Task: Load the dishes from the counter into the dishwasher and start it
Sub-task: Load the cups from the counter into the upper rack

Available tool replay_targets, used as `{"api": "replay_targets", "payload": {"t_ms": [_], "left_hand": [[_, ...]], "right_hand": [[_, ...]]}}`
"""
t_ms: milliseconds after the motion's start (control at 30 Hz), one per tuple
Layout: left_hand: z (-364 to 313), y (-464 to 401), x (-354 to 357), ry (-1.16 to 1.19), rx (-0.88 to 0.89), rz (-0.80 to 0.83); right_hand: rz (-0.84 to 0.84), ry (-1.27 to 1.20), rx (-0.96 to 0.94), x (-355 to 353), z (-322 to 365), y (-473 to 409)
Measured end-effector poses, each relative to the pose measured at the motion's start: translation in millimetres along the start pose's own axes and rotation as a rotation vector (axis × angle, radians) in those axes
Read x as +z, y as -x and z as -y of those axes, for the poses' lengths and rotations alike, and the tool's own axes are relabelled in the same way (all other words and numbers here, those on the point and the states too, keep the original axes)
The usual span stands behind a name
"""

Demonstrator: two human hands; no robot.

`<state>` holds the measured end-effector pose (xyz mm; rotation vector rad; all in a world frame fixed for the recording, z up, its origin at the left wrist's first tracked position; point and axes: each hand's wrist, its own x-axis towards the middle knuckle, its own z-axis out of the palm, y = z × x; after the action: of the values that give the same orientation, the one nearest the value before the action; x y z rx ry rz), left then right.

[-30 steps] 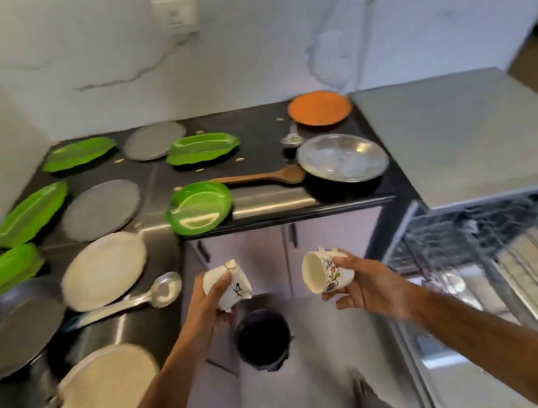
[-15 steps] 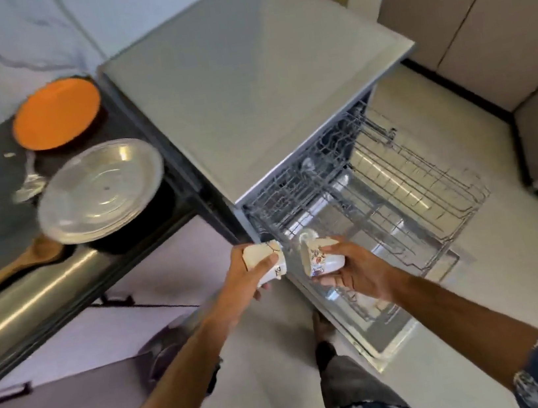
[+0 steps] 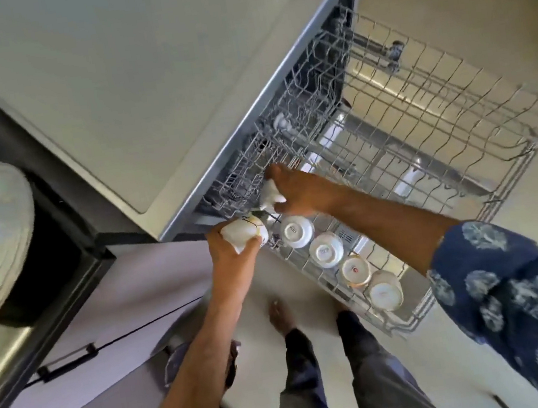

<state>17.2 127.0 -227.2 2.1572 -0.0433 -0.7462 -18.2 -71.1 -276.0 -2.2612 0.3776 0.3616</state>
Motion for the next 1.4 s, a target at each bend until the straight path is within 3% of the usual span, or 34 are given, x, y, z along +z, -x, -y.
{"api": "replay_targets", "payload": {"t_ms": [133, 333, 500, 633, 767, 833, 967, 1100, 1233, 1400], "left_hand": [[18, -6, -5, -0.006, 0.096, -0.027], [37, -13, -16, -0.055, 0.192, 0.053], [36, -19, -22, -0.105, 0.262, 0.044], [29, -22, -23, -0.186, 0.312, 0.052], [17, -23, -21, -0.430, 0.552, 0.070], [8, -25, -17, -0.529, 0.629, 0.086], [-18, -39, 2, -0.683, 0.719, 0.101], [-41, -73, 28, -0.673, 0.565, 0.055], [-42, -109, 48, -0.917, 0.395, -0.020], [-24, -139, 57, -1.136, 0.221, 0.083]], "right_hand": [[0.117, 0.333, -0.044, 24, -4, -32], [0.132, 0.457, -0.052, 61, -6, -45], [0.170, 0.419, -0.010, 59, -2, -48], [0.299, 0.322, 0.003, 50, -6, -52], [0.346, 0.167, 0.047, 38, -15, -54], [0.310, 0.062, 0.083, 33, -22, -47], [0.062, -0.134, 0.109, 33, -36, -17], [-0.105, -0.299, 0.082, 37, -43, 23], [-0.138, -0.397, 0.108, 42, -46, 48], [-0.143, -0.485, 0.122, 48, -48, 65]]}}
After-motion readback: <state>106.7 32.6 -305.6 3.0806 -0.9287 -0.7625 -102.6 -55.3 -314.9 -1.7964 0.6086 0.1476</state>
